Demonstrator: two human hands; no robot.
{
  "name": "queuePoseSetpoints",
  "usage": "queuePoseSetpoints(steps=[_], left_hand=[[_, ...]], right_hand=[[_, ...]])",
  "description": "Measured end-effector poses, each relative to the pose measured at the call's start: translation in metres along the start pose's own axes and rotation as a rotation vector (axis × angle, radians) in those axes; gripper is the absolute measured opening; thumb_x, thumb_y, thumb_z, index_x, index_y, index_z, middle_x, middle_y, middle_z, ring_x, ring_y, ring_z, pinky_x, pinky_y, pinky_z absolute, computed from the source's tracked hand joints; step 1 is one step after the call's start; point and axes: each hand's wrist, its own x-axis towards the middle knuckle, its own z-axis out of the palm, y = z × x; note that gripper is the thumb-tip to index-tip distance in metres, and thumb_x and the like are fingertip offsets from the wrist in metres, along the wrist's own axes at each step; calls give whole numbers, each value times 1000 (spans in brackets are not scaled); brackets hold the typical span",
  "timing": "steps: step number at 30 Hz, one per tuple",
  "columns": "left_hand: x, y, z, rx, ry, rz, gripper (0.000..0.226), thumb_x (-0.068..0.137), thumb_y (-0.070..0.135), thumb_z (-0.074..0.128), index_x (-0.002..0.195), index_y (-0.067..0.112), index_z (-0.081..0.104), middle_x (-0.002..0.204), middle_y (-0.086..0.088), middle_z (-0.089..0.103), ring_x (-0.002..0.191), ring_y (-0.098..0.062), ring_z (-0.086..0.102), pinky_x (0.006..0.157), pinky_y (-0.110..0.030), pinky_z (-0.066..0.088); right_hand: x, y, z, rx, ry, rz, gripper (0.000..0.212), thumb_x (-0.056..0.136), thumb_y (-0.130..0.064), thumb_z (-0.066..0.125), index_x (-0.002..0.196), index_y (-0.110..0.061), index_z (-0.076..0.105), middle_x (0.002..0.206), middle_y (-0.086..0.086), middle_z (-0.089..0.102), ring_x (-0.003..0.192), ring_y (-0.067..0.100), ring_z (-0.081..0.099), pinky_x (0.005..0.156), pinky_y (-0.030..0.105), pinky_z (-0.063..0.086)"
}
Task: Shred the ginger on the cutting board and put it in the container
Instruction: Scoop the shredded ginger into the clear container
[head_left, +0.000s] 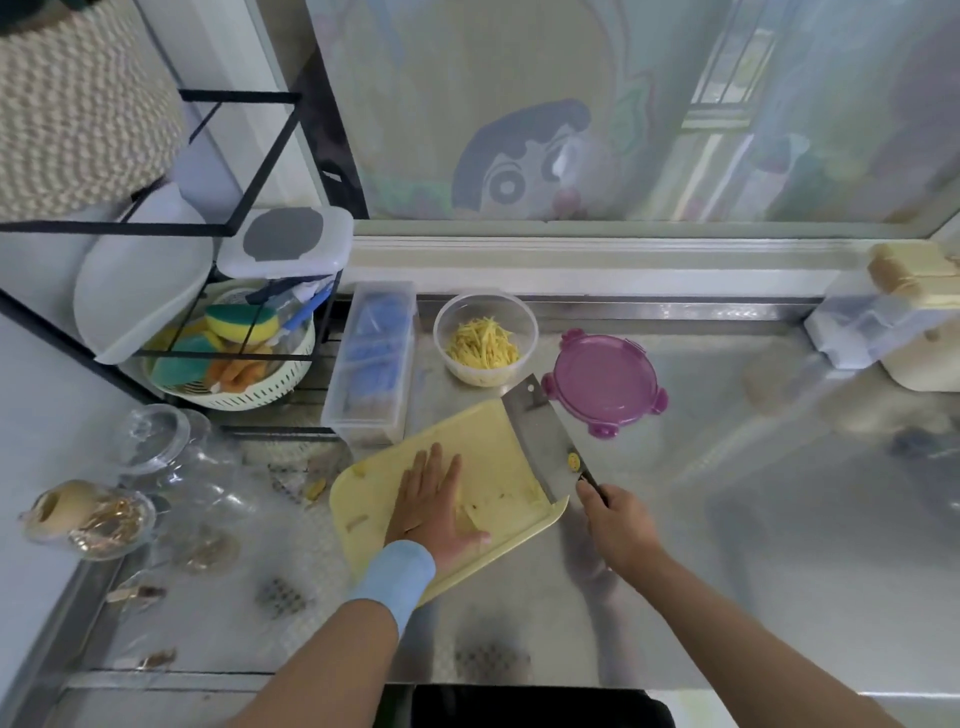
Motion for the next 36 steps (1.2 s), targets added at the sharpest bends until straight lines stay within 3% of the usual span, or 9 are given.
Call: queuePoseSetpoints(steps=[4, 7, 12, 14, 16, 19, 24, 31, 36], left_hand=[[0, 15, 0, -22, 89, 45, 64, 98, 48, 36, 154, 33, 8, 163, 5, -4, 149, -16, -6, 120, -34, -6], [21, 44, -8, -88, 103, 104, 53, 101, 37, 36, 152, 34, 22, 161, 10, 13, 147, -13, 7, 120, -32, 9], [52, 71, -12, 62, -76, 161, 59, 100, 38, 42, 153, 28, 19, 163, 5, 0, 149, -17, -3, 120, -32, 7], [46, 66, -7, -20, -68, 171, 54, 100, 33, 43, 151, 24, 27, 162, 6, 8, 148, -15, 2, 120, -29, 8], [32, 52, -5, -152, 50, 176, 44, 98, 22, 47, 142, 22, 45, 153, 3, 32, 143, -17, 24, 115, -28, 22], [16, 26, -12, -218, 381, 135, 25, 87, 10, 56, 108, 16, 67, 111, -2, 60, 104, -24, 56, 89, -34, 47], [9, 14, -42, -254, 607, 101, 10, 84, 13, 51, 88, 16, 59, 89, 1, 54, 80, -19, 48, 69, -30, 43], [29, 28, -39, -179, 427, 200, 10, 86, 11, 61, 89, 19, 66, 89, 3, 59, 83, -19, 55, 63, -26, 42], [49, 47, -31, -65, 166, 269, 23, 92, 19, 51, 111, 21, 63, 115, 6, 54, 110, -16, 48, 81, -29, 47]], right_hand=[[3, 1, -14, -17, 48, -2, 45, 104, -43, 48, 72, -13, 55, 71, 5, 62, 70, 25, 58, 61, 33, 39], [9, 0, -27, -28, 72, -21, 44, 103, -44, 48, 73, -13, 57, 74, 6, 64, 75, 27, 60, 63, 33, 40], [15, -2, -34, -151, 80, -68, 42, 103, -48, 43, 73, -18, 49, 73, 0, 59, 75, 26, 58, 63, 34, 39], [13, -4, -33, -230, 71, -119, 38, 104, -46, 40, 77, -20, 49, 75, -1, 59, 75, 25, 57, 62, 35, 40], [11, -8, -28, -285, 66, -184, 30, 104, -42, 38, 85, -24, 53, 77, -2, 60, 75, 23, 57, 63, 34, 41], [12, -17, -13, -371, 65, -307, 23, 101, -42, 39, 94, -26, 55, 86, -4, 62, 80, 21, 57, 67, 33, 39], [29, -24, 6, -613, 23, -557, 22, 102, -39, 45, 113, -26, 60, 106, -6, 59, 102, 20, 54, 88, 34, 37], [86, -46, -7, -835, 72, -719, 31, 102, -46, 47, 125, -33, 63, 120, -8, 57, 115, 22, 47, 101, 37, 32], [118, -67, -9, -968, 82, -769, 29, 102, -45, 46, 124, -38, 64, 118, -7, 57, 113, 23, 46, 102, 38, 29]])
